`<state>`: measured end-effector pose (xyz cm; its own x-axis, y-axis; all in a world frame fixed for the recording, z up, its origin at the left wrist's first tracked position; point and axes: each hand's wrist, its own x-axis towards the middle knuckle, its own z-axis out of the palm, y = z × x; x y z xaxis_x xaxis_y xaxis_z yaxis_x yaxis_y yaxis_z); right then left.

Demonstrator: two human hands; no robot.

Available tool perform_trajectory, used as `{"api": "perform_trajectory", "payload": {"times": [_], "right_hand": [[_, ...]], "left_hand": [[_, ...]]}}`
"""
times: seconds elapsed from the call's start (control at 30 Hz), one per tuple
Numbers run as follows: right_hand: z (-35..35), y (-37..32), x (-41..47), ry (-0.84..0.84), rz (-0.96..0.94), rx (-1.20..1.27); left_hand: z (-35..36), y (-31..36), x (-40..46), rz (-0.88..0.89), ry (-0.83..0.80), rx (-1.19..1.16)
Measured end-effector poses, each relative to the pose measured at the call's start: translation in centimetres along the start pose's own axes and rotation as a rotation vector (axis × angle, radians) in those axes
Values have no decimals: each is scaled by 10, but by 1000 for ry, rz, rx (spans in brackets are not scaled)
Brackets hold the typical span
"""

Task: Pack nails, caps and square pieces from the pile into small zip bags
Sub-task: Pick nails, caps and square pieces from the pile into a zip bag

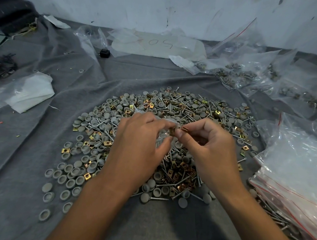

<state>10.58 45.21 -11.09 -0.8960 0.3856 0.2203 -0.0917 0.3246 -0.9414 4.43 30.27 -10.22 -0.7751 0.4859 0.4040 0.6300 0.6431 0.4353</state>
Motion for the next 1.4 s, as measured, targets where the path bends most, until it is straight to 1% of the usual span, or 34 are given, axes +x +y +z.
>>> {"api": "perform_trajectory", "payload": {"times": [0.2, 0.3, 0.53, 0.67, 0.83, 0.9, 0.97, 1.1, 1.17, 1.23, 1.27, 1.33, 1.4], "right_hand": [[4, 0, -2, 15, -20, 27], [2, 0, 0, -6, -9, 28], [-4, 2, 3, -46, 21, 159], [-7, 1, 2, -34, -47, 1], [-4, -2, -1, -25, -305, -246], [-1, -1, -2, -4, -379, -342], [1, -1, -2, 13, -388, -387], [-4, 1, -1, 7, -345, -332], [-15, 6, 1, -74, -267, -395], [-25, 12, 1, -266, -137, -542], [-29, 14, 1, -352, -119, -675], [-30, 17, -3, -475, -157, -923], [-26, 16, -7, -524, -231, -1011]], "left_hand": [[1, -1, 0, 3, 6, -42], [0, -1, 1, 10, 16, -55], [-2, 1, 1, -11, 36, -85], [-2, 3, 1, -35, 1, -88], [0, 4, 1, -36, -18, -112], [0, 4, 1, -34, -18, -98], [0, 4, 1, -39, -24, -95], [-3, 7, 0, -50, -50, -116], [-3, 7, 0, -59, -36, -133], [-4, 7, 1, -72, -8, -144], [-3, 6, 1, -76, 1, -148], [-3, 6, 1, -78, 9, -148], [-3, 6, 1, -77, 9, -142]]}}
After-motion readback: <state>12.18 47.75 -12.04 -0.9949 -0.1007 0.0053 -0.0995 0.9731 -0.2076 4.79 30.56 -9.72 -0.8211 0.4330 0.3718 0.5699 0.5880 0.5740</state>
